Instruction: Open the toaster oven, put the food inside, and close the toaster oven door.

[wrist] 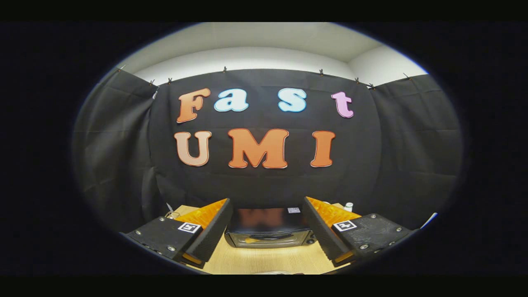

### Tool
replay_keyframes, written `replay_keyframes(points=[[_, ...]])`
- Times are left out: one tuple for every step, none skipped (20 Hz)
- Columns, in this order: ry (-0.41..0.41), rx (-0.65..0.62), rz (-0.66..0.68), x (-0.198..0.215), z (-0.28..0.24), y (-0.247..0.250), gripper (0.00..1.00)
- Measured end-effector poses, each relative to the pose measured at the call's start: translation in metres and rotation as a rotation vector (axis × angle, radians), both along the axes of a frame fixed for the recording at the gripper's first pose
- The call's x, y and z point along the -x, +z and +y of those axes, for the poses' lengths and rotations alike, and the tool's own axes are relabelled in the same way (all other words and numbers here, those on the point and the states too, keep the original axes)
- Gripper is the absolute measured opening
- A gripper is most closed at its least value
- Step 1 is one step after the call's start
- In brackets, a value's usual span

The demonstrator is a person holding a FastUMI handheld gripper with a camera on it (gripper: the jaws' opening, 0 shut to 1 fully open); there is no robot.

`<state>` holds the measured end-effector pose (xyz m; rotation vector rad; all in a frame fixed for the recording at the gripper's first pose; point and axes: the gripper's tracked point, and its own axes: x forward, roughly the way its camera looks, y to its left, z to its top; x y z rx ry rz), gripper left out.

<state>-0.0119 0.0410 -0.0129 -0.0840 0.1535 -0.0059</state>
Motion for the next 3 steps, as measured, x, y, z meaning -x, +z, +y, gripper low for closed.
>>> replay_keyframes(points=[[0.000,-0.002,0.003,-0.0004,-0.0004,-0.0006,1.00],[-0.001,-0.005,0.006,-0.0008,-0.0009,-0.0022,1.00],[-0.001,-0.008,0.008,-0.0010,-0.0010,-0.0024,1.00]])
